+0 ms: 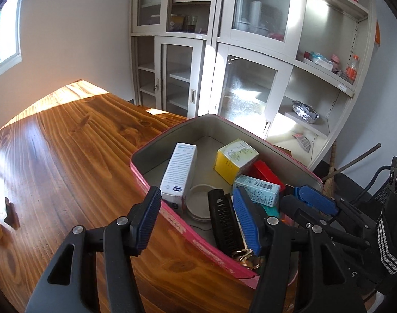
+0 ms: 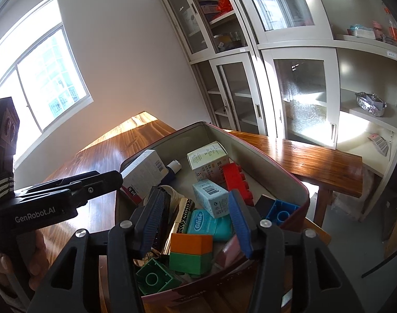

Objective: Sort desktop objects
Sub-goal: 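Open both grippers to release the tube and ring into the tin, then withdraw both grippers from the tin toward the orange-yellow block and brown bottle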

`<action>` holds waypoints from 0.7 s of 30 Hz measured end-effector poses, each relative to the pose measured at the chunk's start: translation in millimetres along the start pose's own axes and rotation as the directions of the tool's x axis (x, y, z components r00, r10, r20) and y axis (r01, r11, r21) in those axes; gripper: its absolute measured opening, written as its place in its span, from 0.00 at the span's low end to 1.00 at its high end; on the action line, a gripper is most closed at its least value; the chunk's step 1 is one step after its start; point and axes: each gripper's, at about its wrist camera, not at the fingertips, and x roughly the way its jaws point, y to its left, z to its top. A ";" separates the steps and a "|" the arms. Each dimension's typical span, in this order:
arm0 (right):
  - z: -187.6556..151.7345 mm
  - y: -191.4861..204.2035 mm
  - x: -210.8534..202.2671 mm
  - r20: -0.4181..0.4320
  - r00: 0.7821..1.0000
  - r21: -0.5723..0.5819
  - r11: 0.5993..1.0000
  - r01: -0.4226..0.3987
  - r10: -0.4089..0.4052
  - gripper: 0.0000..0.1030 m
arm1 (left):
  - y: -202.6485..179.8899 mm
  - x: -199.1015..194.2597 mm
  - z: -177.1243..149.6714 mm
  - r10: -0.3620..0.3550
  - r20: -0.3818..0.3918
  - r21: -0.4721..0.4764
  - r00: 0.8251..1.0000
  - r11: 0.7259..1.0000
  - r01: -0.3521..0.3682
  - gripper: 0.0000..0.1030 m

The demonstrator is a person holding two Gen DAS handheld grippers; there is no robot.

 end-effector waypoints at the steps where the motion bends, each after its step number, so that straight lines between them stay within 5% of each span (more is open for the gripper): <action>1: -0.4 1.6 -0.1 0.000 1.000 -0.001 1.000 0.000 0.000 0.59 | 2.6 -0.6 -0.5 0.014 0.000 -0.001 1.000 1.000 -0.014 0.60; 6: -1.1 10.5 -3.0 0.007 1.000 -0.017 1.000 -0.006 0.006 0.66 | 16.4 -4.8 -5.4 0.043 -0.001 -0.028 0.999 0.999 -0.043 0.60; 9: -1.5 18.4 -4.2 0.012 1.000 -0.028 1.000 -0.011 0.012 0.79 | 26.1 -10.0 -7.9 0.063 0.006 -0.045 0.998 0.997 -0.063 0.60; 21: -3.5 70.7 0.8 0.003 0.996 -0.105 0.990 -0.088 0.089 0.84 | 91.2 -38.0 -25.0 0.182 0.019 -0.166 0.983 0.970 -0.176 0.60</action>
